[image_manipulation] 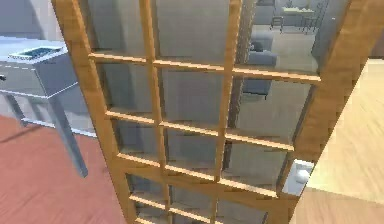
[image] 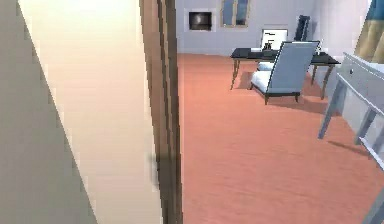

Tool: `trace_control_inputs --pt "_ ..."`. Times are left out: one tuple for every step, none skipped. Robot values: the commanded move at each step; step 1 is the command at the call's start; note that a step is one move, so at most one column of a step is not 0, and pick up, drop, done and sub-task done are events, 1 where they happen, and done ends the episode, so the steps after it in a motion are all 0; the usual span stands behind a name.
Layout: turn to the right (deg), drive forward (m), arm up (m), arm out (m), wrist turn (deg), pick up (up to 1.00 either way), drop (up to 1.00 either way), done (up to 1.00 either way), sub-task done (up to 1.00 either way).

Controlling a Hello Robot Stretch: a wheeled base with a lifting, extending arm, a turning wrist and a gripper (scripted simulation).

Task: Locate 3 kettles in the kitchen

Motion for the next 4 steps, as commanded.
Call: trace_control_inputs --pt "33.0 0.00 0.00 0.00 0.0 0.00 0.00 0.00 0.00" --pt "0.0 0.45 0.00 0.00 0.0 0.00 0.00 0.00 0.00" --pt "-39.0 0.00 0.00 0.00 0.0 0.00 0.00 0.00 0.00" --pt "0.0 0.60 0.00 0.00 0.0 0.00 0.00 0.00 0.00"
